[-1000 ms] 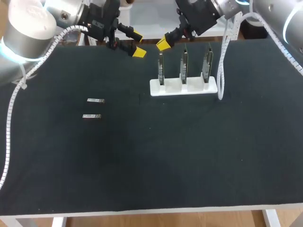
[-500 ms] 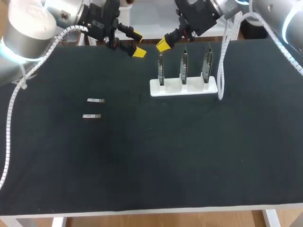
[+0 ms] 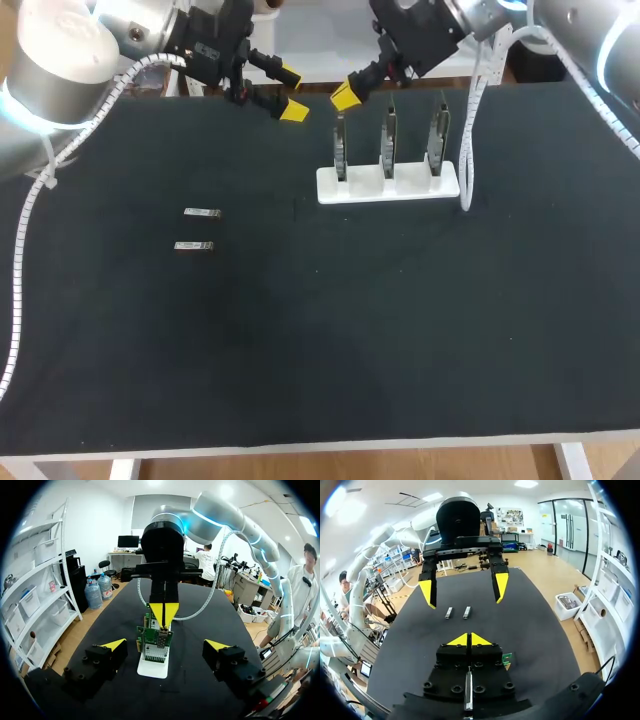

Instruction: Pick up the optical module with the left hand, and insert it into the network port with the right hand.

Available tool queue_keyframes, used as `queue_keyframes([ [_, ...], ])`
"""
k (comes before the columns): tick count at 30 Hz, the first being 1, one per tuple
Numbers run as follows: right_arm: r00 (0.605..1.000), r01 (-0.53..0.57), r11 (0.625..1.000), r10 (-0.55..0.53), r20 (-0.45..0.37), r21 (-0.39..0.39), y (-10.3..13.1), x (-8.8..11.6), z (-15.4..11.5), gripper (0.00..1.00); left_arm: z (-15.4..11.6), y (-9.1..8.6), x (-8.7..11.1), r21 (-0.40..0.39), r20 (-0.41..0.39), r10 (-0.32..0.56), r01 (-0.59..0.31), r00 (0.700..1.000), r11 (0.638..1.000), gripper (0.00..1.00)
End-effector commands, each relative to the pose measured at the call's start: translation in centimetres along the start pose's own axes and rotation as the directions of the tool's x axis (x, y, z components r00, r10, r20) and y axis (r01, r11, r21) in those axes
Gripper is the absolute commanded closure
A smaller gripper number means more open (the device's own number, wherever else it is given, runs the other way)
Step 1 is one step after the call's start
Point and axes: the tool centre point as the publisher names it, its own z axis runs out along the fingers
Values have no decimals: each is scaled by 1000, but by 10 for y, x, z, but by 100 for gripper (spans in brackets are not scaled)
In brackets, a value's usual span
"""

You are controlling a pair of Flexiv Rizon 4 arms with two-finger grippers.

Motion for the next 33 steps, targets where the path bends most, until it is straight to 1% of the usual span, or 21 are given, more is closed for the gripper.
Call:
queue_keyframes([
  [1, 1000, -2, 931, 1, -3, -365, -8, 8, 6, 100, 0, 1, -1, 2, -3, 0, 0, 1000, 1000, 0],
  [33, 1000, -24, 930, 19, -17, -367, -8, 19, 10, 100, 0, 1, -1, 2, -3, 0, 0, 1000, 1000, 0],
])
